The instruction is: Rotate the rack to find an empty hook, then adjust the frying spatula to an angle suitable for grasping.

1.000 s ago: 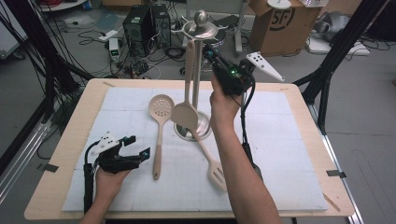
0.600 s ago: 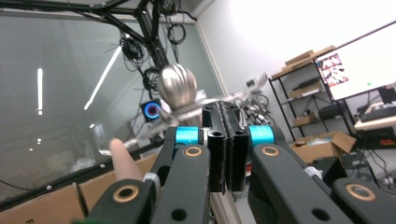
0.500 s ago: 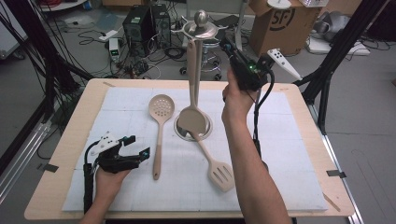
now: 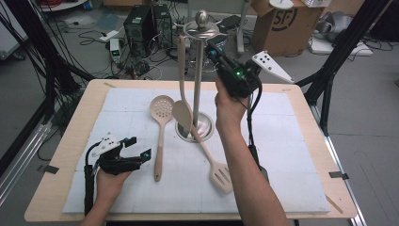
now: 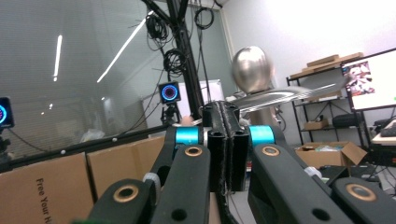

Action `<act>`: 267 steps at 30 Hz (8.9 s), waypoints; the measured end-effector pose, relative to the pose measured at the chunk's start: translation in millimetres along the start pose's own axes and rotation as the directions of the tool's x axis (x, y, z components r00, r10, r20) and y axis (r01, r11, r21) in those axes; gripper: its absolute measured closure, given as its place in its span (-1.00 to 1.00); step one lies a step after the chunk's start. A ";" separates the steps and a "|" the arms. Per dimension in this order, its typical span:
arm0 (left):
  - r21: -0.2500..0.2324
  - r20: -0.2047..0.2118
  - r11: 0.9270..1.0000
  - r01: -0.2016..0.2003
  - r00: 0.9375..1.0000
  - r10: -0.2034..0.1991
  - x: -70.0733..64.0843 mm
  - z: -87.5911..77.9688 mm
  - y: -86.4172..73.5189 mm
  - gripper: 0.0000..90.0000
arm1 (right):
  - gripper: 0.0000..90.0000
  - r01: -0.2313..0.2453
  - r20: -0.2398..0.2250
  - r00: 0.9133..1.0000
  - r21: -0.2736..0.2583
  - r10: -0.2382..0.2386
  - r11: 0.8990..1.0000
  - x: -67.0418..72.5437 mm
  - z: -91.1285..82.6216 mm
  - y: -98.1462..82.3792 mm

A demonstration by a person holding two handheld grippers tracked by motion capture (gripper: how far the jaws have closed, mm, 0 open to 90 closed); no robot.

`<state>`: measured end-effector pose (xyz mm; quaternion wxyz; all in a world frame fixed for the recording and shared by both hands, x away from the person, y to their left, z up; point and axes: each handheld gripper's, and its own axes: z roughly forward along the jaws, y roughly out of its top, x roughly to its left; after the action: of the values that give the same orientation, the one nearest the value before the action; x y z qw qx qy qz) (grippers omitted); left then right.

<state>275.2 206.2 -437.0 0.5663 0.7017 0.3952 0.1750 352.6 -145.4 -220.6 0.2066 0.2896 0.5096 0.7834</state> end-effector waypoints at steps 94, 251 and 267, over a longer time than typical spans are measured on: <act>-0.005 -0.009 1.000 -0.003 1.000 0.003 0.0 -0.6 0.2 -0.58 | 0.88 -0.001 0.052 0.999 0.037 -0.001 0.999 -10.0 -11.7 -4.3; 0.007 -0.030 1.000 -0.006 1.000 0.006 1.0 0.3 -0.5 -0.57 | 1.00 -0.189 0.185 0.982 0.946 0.041 0.263 -44.0 -90.3 -183.7; -0.002 -0.022 1.000 -0.006 1.000 0.006 1.4 -0.3 0.5 -0.57 | 1.00 -0.121 0.130 0.991 0.961 -0.019 0.248 -22.2 -35.6 -224.0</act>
<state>276.0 207.4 -436.8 0.5623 0.7002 0.3991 0.1849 351.9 -94.8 -442.8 -0.0109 0.4159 0.8601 0.2952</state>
